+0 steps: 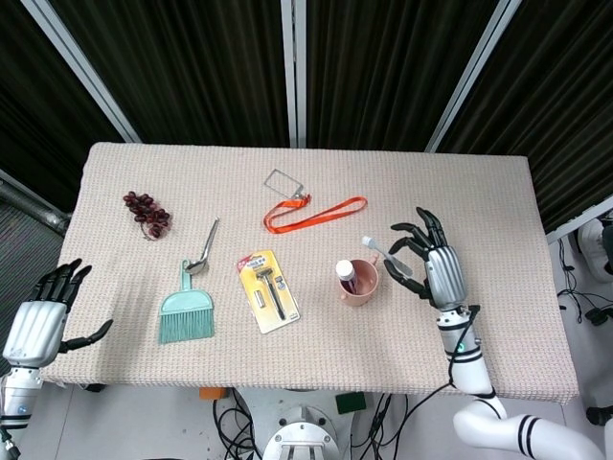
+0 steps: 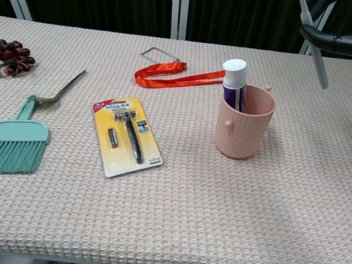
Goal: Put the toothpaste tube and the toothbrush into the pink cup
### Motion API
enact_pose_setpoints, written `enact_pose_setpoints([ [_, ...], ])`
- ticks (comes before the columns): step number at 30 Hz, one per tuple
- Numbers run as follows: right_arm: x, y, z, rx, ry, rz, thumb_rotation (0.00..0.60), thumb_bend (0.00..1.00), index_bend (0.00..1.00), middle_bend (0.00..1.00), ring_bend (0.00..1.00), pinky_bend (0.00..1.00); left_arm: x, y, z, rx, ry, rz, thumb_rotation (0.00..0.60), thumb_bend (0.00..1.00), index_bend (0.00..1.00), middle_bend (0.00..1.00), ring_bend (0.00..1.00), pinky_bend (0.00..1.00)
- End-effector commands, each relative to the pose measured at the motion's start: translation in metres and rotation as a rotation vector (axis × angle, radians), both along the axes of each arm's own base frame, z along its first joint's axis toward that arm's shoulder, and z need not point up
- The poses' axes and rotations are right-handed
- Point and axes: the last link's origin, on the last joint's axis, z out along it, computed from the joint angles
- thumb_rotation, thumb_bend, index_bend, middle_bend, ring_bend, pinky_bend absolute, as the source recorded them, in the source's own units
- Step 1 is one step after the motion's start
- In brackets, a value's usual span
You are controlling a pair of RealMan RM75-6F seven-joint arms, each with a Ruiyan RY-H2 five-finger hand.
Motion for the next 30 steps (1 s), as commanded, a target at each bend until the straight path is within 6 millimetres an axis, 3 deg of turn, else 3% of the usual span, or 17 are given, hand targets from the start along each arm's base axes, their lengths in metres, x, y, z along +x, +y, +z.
enact_pose_setpoints([
  [1,0.011,-0.006,-0.015,0.002,-0.074,0.068,0.600,0.87,0.84,0.31,0.00,0.00,-0.001,0.000,0.000,0.003,-0.001,0.000,0.235,0.17,0.07,0.03,0.04,0.13],
  [11,0.010,-0.014,-0.051,0.152,-0.295,0.052,0.600,0.85,0.84,0.32,0.00,0.00,-0.002,-0.001,0.001,0.004,0.003,0.000,0.234,0.17,0.07,0.03,0.04,0.13],
  [19,0.002,-0.015,-0.065,0.214,-0.316,0.039,0.600,0.83,0.85,0.32,0.00,0.00,-0.004,0.000,0.000,0.005,0.004,0.004,0.237,0.17,0.07,0.03,0.04,0.13],
  [21,0.000,-0.015,-0.067,0.235,-0.322,0.041,0.600,0.79,0.84,0.31,0.00,0.00,-0.004,0.000,0.000,0.005,0.005,0.004,0.238,0.17,0.07,0.03,0.04,0.13],
  [23,-0.002,-0.015,-0.067,0.250,-0.317,0.052,0.600,0.68,0.76,0.29,0.00,0.00,-0.004,0.000,0.001,0.006,0.005,0.002,0.235,0.17,0.07,0.03,0.04,0.13],
  [25,-0.004,-0.014,-0.067,0.259,-0.295,0.063,0.600,0.53,0.58,0.23,0.00,0.00,-0.003,0.000,0.002,0.009,0.007,-0.002,0.234,0.17,0.07,0.03,0.04,0.13],
  [28,-0.008,-0.014,-0.066,0.269,-0.268,0.066,0.600,0.29,0.22,0.13,0.00,0.00,-0.002,0.000,0.003,0.010,0.007,-0.004,0.234,0.17,0.07,0.03,0.04,0.13],
  [30,-0.011,-0.014,-0.064,0.272,-0.257,0.067,0.600,0.21,0.06,0.07,0.00,0.00,-0.002,0.000,0.002,0.009,0.007,-0.006,0.234,0.17,0.07,0.03,0.04,0.13],
])
